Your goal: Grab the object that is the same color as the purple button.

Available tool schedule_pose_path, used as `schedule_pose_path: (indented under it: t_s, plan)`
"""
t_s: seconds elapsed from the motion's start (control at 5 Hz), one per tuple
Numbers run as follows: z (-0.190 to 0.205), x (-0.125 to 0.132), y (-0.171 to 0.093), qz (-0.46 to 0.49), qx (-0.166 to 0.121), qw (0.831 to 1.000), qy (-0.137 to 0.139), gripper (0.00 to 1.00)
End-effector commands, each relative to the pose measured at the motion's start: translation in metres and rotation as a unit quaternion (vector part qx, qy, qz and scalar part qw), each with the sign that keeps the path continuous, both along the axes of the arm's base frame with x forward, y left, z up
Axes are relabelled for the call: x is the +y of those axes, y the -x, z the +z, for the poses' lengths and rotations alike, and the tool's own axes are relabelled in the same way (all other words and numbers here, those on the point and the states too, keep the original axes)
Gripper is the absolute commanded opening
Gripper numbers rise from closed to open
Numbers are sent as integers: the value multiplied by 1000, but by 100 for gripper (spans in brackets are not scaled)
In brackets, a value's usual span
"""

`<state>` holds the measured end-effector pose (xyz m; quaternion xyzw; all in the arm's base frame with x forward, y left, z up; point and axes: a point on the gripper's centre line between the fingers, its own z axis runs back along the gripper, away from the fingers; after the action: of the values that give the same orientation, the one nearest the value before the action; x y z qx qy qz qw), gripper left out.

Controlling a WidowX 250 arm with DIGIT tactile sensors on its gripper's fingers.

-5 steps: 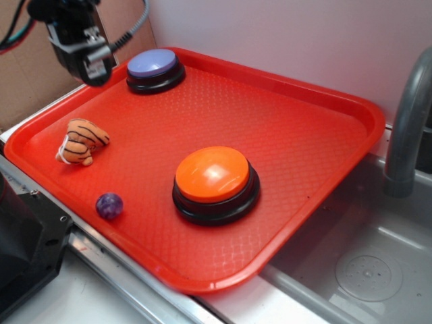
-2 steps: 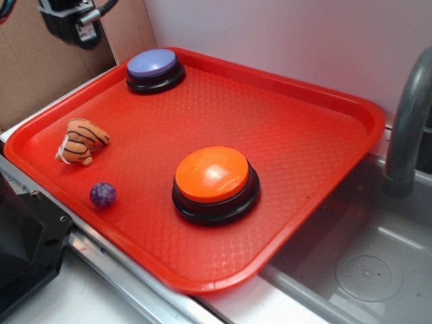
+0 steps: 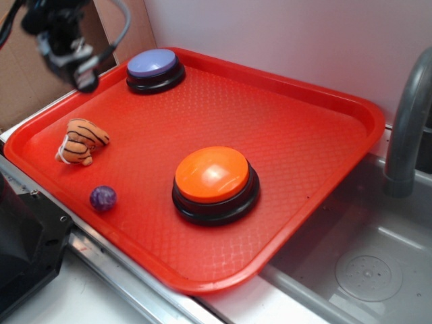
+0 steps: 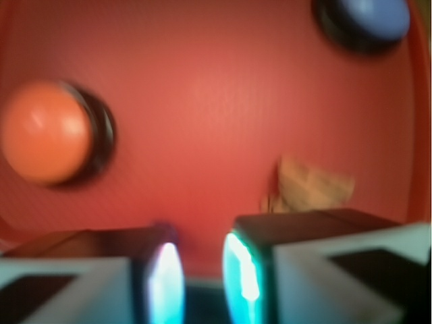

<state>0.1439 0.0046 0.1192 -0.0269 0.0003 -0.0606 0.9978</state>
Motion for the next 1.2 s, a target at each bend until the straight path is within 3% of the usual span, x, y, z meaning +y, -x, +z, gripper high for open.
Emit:
schedule_pose_path:
  t_s: [0.0, 0.4, 0.8, 1.0]
  plan:
    - [-52, -7, 30, 11, 1, 999, 31, 100]
    - [-72, -37, 19, -32, 18, 999, 28, 100]
    - [-94, -44, 26, -37, 51, 998, 15, 100]
    - [-96, -47, 27, -30, 53, 998, 9, 0]
